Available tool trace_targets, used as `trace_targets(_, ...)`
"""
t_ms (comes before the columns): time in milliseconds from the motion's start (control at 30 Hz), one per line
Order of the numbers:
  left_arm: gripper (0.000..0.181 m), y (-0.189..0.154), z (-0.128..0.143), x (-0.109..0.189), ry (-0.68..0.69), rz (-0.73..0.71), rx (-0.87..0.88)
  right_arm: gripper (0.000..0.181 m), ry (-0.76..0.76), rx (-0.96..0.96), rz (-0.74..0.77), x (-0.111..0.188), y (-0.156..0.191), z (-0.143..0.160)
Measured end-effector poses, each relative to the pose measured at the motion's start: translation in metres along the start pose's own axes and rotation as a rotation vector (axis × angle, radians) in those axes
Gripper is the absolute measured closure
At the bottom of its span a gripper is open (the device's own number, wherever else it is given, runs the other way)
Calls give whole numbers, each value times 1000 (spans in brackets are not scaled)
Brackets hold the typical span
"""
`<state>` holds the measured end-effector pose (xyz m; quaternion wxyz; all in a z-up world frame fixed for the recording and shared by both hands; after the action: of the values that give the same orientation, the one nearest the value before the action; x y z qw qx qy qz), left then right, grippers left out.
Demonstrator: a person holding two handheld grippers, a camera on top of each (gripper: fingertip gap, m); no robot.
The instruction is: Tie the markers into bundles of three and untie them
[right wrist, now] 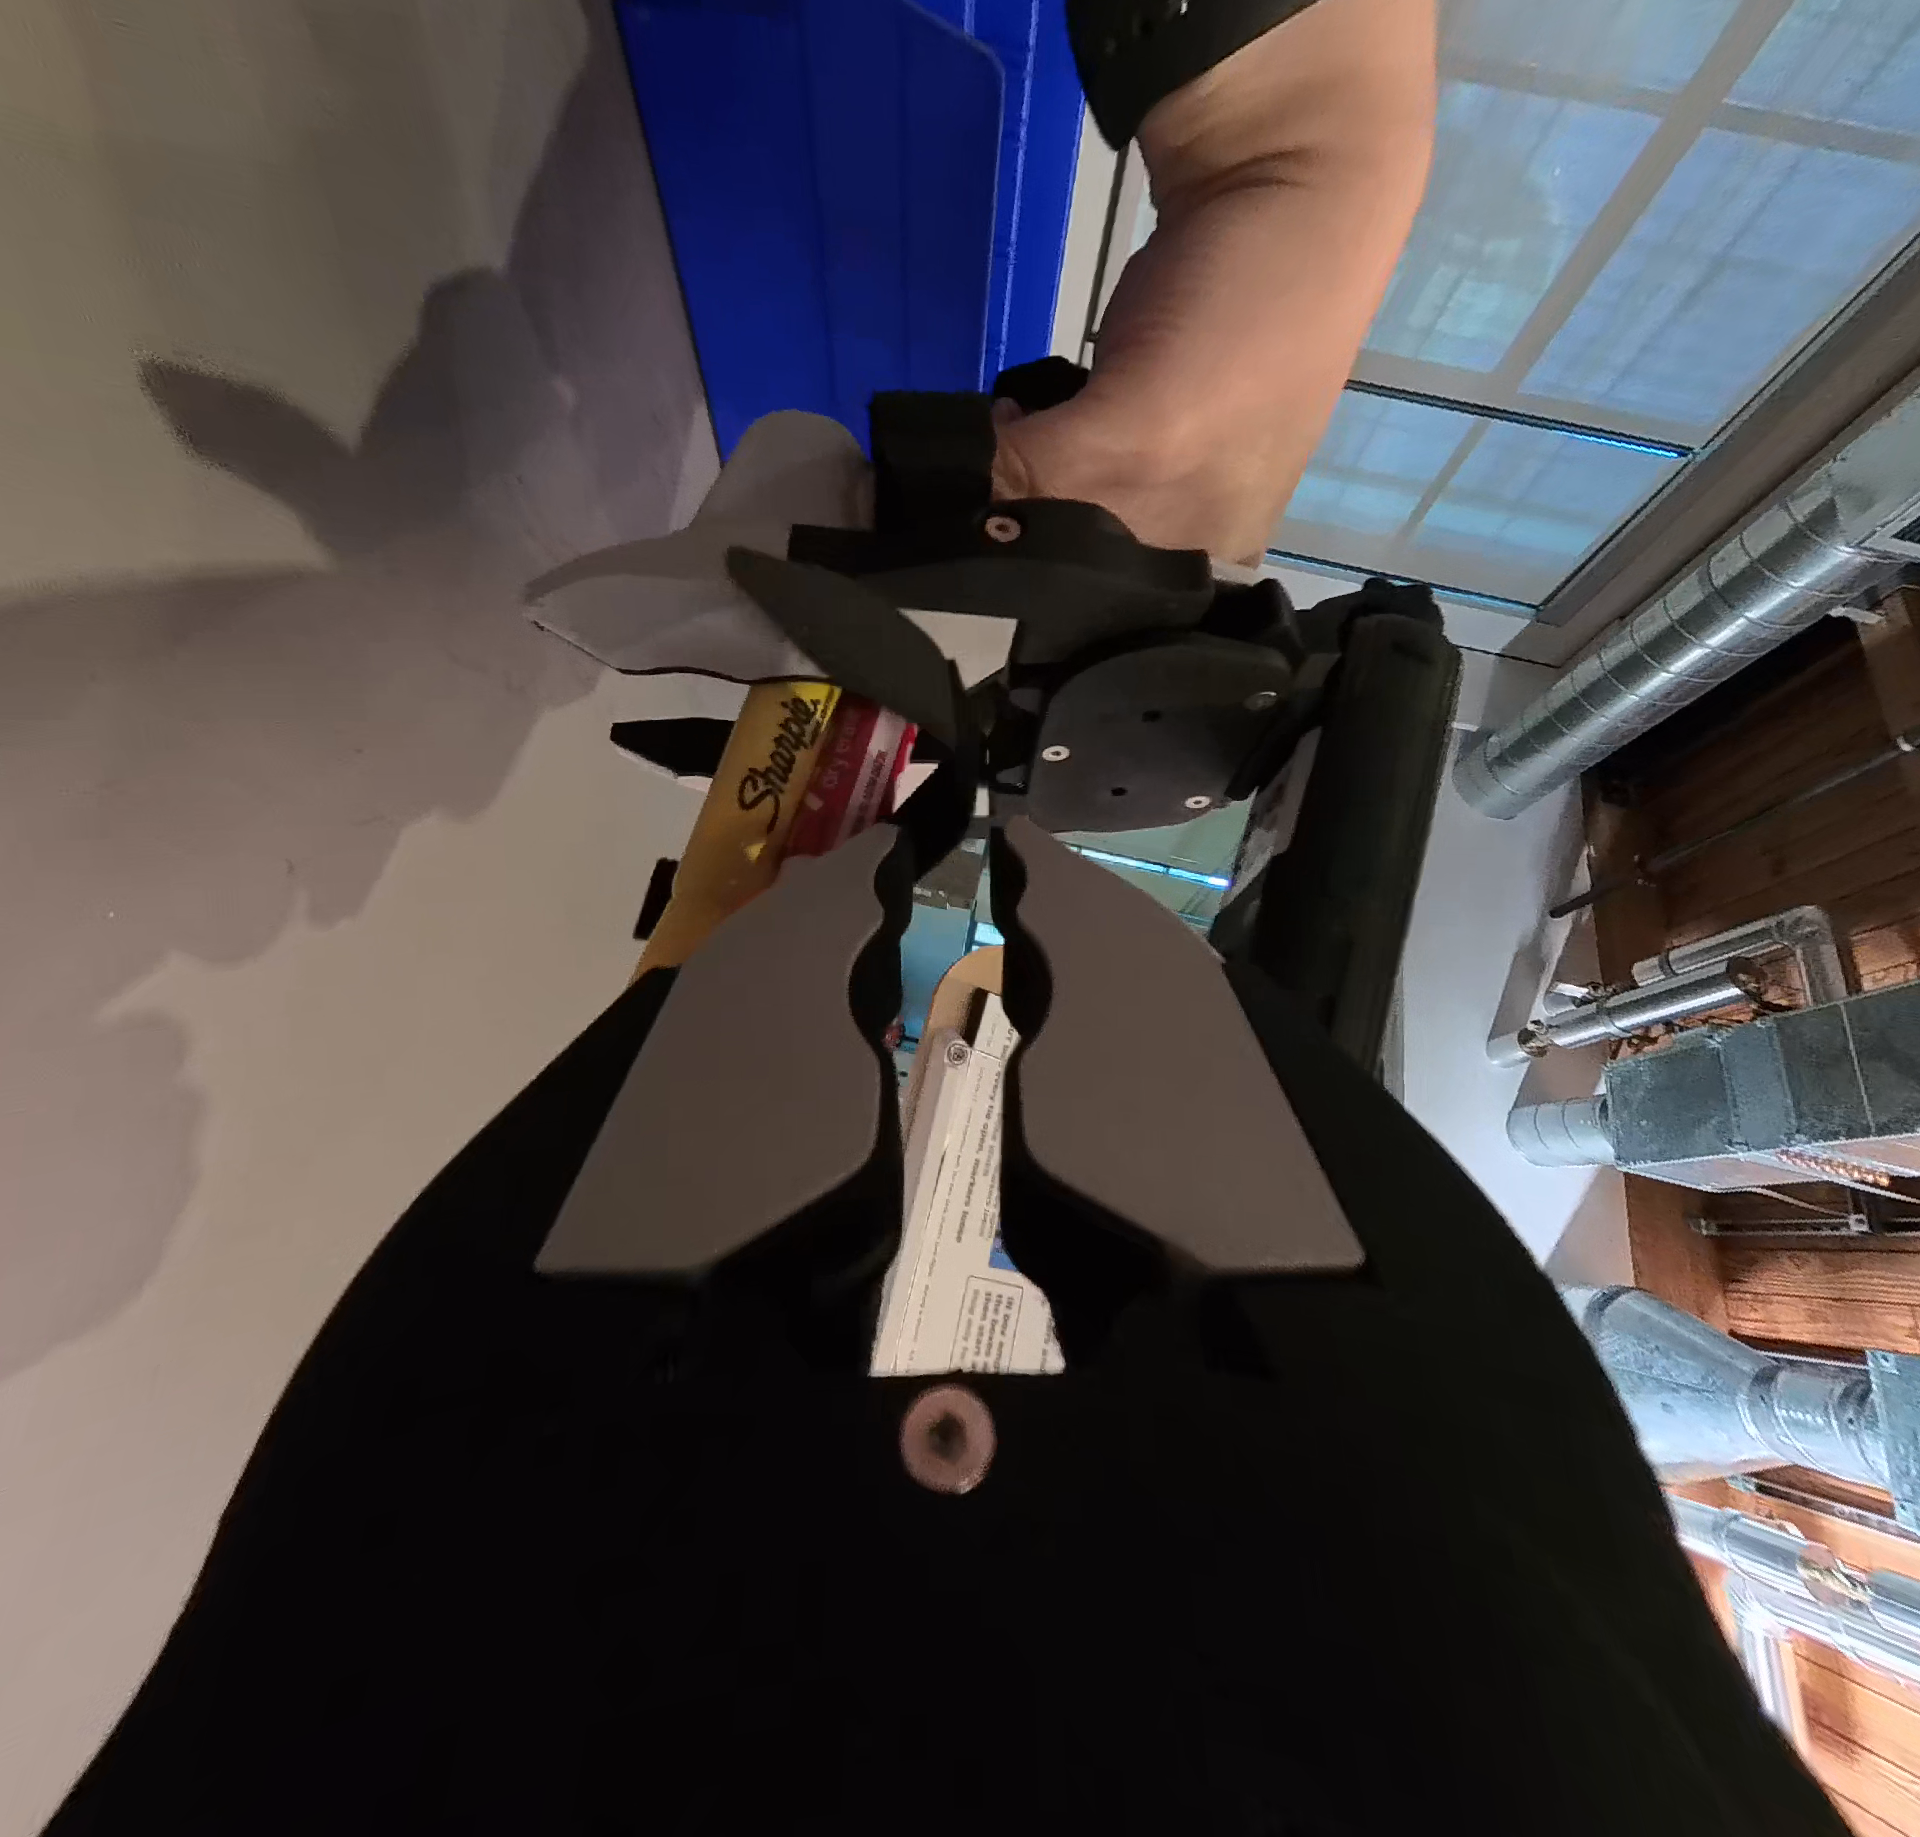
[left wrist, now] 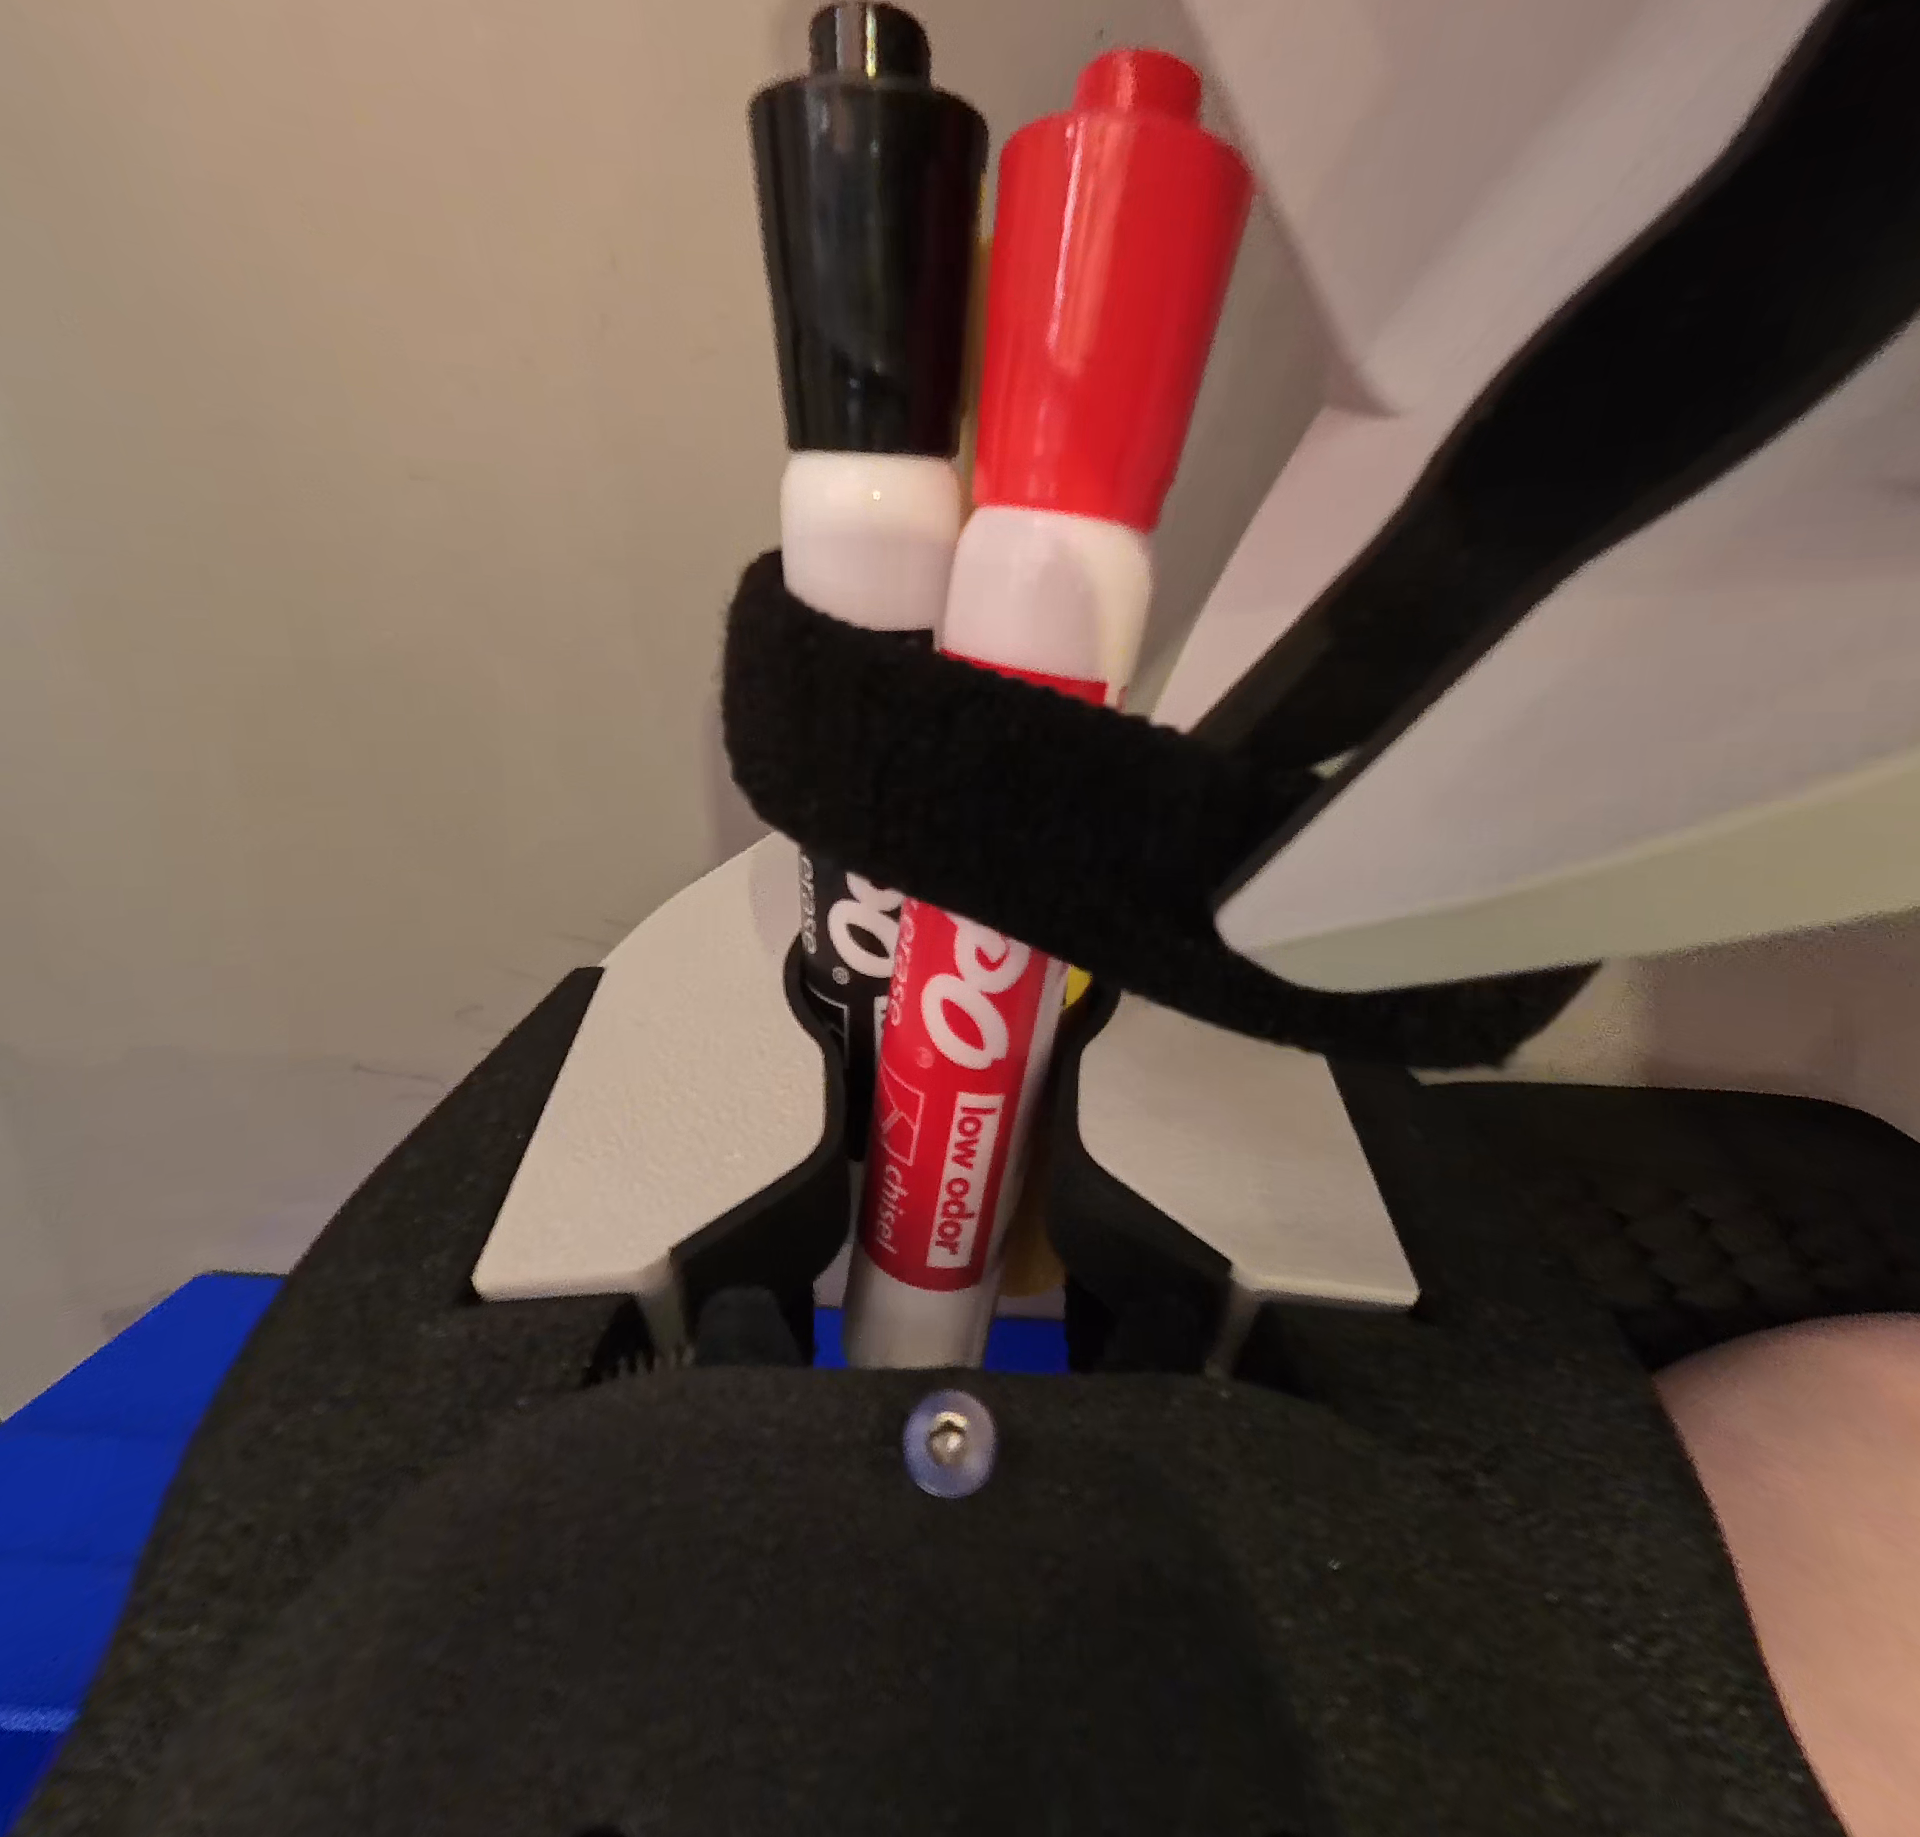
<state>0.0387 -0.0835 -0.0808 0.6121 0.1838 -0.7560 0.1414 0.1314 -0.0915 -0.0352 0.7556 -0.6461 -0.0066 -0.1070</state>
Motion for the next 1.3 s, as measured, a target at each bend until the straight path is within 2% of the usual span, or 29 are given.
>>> trace_targets(433,139,0,-2,1,-7,-10,-8,164,-15,24,-44,3,1,-5)
trace_targets(567,139,2,5,4,2,-13,10,167,-57,-21,-7,15,-8,3)
trace_targets(700,139,6,14,15,-20,-43,48,172,-126,-217,110,34,-28,31)
trace_targets(800,139,8,18,20,-7,-73,60,169,-98,-492,63,30,-23,66)
trace_targets(867,139,9,21,21,-2,-84,74,166,-102,-669,-42,22,-7,83)
trace_targets(900,139,10,22,22,2,-92,81,159,-100,-745,-95,17,2,89)
trace_targets(1133,139,10,25,19,60,-114,106,155,-229,-1118,-273,-10,52,94)
trace_targets(1300,139,7,17,24,18,-122,143,153,-231,-1152,-319,-12,70,103)
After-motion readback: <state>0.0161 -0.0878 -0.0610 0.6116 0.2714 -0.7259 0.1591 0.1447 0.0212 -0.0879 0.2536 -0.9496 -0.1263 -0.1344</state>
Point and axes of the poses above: each gripper's, where its closed fingertips meet, x back along the fingers, z out of its underside, y = z × x across the jaws, the point moved 6 cm from there along x, back along the fingers, and after that the axes turned 1 degree about y, right-handed, at the moved point
